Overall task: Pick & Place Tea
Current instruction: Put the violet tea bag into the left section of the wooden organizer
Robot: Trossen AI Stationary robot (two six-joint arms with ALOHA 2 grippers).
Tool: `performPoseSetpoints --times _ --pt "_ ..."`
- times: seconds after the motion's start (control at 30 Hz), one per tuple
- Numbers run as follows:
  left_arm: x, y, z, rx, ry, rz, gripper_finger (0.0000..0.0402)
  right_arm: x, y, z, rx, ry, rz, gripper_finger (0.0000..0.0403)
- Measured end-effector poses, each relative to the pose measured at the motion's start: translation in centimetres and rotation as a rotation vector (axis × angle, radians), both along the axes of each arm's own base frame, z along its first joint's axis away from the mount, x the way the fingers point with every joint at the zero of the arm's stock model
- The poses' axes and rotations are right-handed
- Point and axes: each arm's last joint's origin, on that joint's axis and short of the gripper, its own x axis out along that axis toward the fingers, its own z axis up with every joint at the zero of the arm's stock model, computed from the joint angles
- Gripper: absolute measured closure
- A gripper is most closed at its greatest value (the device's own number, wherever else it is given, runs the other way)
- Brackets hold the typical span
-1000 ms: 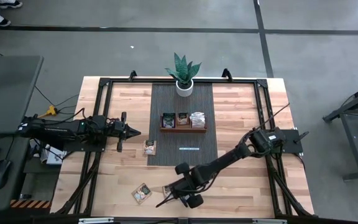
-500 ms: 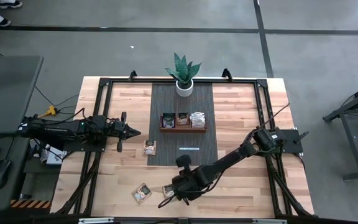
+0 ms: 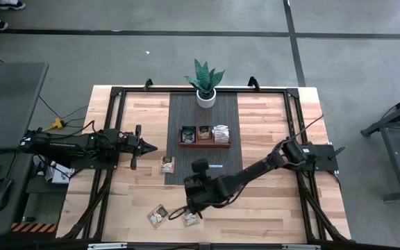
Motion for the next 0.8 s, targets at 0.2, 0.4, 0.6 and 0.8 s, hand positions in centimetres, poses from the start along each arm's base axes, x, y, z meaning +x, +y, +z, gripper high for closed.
performPoseSetpoints --times 0.2,0.4,0.6,0.8 --pt "0.0 0.0 0.0 0.000 0.000 0.000 0.0401 1.2 -3.4 1.6 -0.132 -0.037 -0.117 0.0403" --pt "0.0 0.0 0.0 0.000 0.000 0.000 0.0401 2.3 -7.9 1.9 -0.224 -0.066 -0.251 0.0403" --pt "0.0 0.0 0.0 0.000 0.000 0.000 0.0401 3.1 -11.9 1.9 -0.230 -0.067 -0.335 0.0403" --pt "0.0 0.0 0.0 0.000 0.000 0.000 0.0401 3.6 -14.2 2.0 -0.219 -0.088 -0.388 0.0403"
